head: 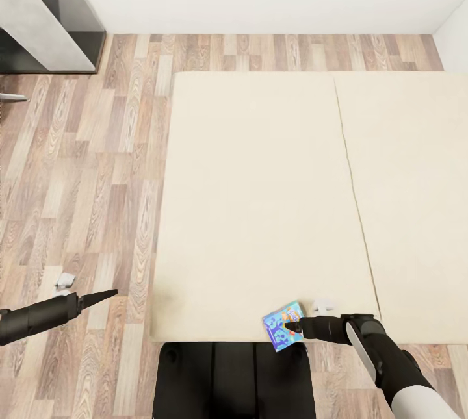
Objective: Put all the toys in the child's room - the three board games (two on the bed and one on the table), the two jigsaw puzzles on the table, and the tennis ball on the table - inside the toy box on the table in the child's room.
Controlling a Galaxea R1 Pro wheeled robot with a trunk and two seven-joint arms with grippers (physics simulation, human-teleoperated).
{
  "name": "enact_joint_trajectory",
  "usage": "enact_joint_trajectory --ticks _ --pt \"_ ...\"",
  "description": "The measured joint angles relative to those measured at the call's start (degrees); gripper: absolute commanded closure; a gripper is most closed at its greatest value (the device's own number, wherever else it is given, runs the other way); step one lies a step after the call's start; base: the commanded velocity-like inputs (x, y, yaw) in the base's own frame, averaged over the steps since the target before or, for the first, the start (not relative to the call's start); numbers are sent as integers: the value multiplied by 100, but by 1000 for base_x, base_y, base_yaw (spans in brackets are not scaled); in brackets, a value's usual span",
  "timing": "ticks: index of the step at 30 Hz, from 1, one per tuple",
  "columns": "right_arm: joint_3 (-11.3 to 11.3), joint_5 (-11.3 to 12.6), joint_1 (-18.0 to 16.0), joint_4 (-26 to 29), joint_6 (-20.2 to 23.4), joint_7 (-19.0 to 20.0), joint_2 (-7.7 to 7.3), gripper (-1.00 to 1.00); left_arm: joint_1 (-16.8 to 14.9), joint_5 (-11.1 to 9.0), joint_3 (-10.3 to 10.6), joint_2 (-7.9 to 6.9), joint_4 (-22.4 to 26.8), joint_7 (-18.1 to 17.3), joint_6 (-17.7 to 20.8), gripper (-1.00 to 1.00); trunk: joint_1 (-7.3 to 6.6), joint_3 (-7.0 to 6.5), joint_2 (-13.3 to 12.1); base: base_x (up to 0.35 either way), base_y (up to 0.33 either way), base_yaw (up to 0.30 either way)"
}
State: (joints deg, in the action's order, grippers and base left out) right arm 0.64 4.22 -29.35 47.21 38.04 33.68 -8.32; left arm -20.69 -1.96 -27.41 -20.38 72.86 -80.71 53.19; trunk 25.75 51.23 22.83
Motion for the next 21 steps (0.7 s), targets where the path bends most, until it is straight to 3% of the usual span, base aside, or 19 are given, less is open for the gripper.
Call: enact_joint_trajectory --ticks 13,21 --pt "0 6 0 1 0 0 0 -100 0 -1 -8 0 -1 -7 0 -100 0 0 0 0 20 0" --pt "0 6 0 -1 -1 0 0 -100 -2 1 -9 -1 1 -7 0 -100 0 0 0 0 144 0"
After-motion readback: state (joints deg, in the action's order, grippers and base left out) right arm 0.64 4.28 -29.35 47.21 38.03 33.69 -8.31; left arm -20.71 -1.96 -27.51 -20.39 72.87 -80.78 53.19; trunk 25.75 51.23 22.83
